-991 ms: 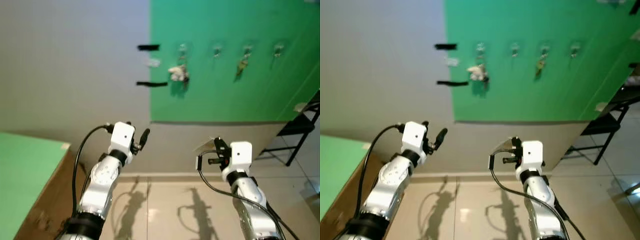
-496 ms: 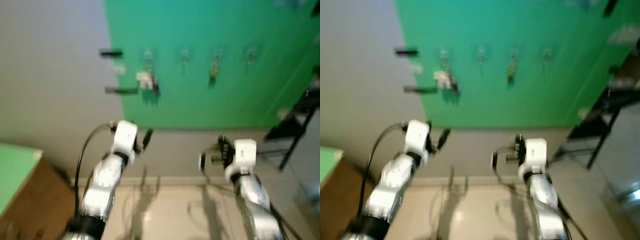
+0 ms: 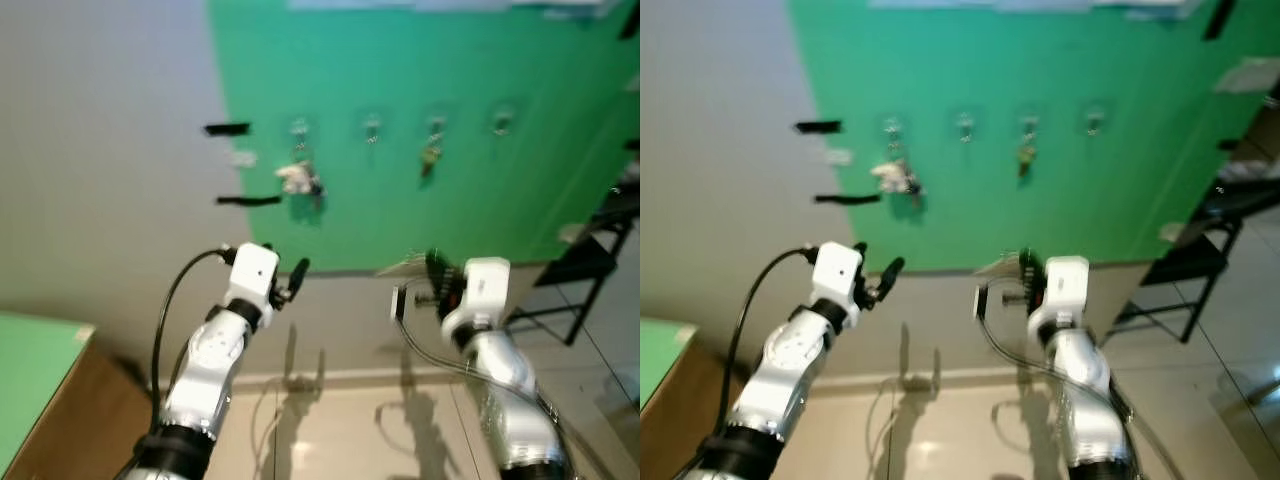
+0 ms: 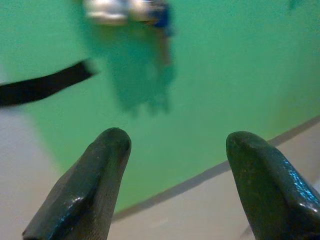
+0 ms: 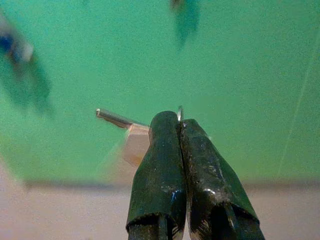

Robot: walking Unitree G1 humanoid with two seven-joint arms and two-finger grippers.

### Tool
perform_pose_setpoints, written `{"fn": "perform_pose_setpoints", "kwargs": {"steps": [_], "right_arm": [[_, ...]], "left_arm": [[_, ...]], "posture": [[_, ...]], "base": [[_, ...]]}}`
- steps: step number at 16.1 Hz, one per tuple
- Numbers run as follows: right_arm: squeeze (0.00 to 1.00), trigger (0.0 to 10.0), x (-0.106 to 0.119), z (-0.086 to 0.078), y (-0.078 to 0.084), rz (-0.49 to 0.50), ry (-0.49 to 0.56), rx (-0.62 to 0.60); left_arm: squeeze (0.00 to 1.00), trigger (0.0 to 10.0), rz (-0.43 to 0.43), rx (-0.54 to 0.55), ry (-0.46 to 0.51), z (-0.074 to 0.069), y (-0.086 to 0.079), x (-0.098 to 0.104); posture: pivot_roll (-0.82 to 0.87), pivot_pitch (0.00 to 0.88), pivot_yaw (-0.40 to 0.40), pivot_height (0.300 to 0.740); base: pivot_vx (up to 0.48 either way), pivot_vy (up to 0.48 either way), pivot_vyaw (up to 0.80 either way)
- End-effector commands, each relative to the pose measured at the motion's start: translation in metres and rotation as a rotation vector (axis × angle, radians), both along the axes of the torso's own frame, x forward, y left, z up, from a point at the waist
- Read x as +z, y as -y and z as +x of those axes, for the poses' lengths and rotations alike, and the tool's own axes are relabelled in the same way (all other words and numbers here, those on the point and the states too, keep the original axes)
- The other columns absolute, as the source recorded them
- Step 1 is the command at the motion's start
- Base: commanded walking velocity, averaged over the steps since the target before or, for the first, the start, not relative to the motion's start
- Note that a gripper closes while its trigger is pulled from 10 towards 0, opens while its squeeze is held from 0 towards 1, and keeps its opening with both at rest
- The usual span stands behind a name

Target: Hang keys on a hook

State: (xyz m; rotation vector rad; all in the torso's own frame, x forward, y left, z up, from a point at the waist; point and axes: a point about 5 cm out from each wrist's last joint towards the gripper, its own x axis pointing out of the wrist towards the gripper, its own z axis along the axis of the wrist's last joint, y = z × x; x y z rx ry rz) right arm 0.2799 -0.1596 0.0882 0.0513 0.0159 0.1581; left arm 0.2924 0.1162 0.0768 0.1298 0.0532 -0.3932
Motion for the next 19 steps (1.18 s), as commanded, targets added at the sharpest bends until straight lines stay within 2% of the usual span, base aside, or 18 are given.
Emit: {"fn": "perform_pose_setpoints", "kwargs": {"steps": [1,3,6,8,11,16,19], "right_arm": [[0.00,10.0,0.015,0.007,0.008,0.003,0.033,-0.018],[0.00,10.0,0.042,0.026,0.012,0.021,0.099,-0.030],[0.00,10.0,0.063,0.041,0.009,0.051,0.129,-0.026],[0.00,10.0,0.080,0.049,0.001,0.031,0.134,0.002],[0.00,10.0,0.094,0.057,-0.005,0.033,0.158,0.022],[0.00,10.0,0.106,0.072,-0.021,0.007,0.148,0.095],[0.00,10.0,0.107,0.077,-0.024,0.005,0.145,0.103]], "left_arm": [[0.00,10.0,0.013,-0.015,0.012,0.003,0.006,0.004],[0.00,10.0,0.045,0.003,0.008,0.006,0.007,0.003],[0.00,10.0,0.050,-0.013,0.007,0.007,0.011,0.003],[0.00,10.0,0.045,-0.022,0.007,0.006,0.015,0.003],[0.00,10.0,0.046,-0.032,0.009,0.004,0.019,0.003],[0.00,10.0,0.042,-0.043,0.010,0.002,0.026,0.002],[0.00,10.0,0.044,-0.047,0.011,0.000,0.028,0.001]], "posture": [[-0.10,0.000,0.023,0.722],[-0.11,0.000,0.025,0.722],[-0.10,0.000,0.015,0.722],[-0.10,0.000,0.009,0.722],[-0.10,0.000,0.001,0.722],[-0.09,0.012,-0.028,0.722],[-0.09,0.015,-0.040,0.722]], "base": [[0.000,0.000,0.00],[0.000,0.000,0.00],[0.000,0.000,0.00],[0.000,0.000,0.00],[0.000,0.000,0.00],[0.000,0.000,0.00],[0.000,0.000,0.00]]}}
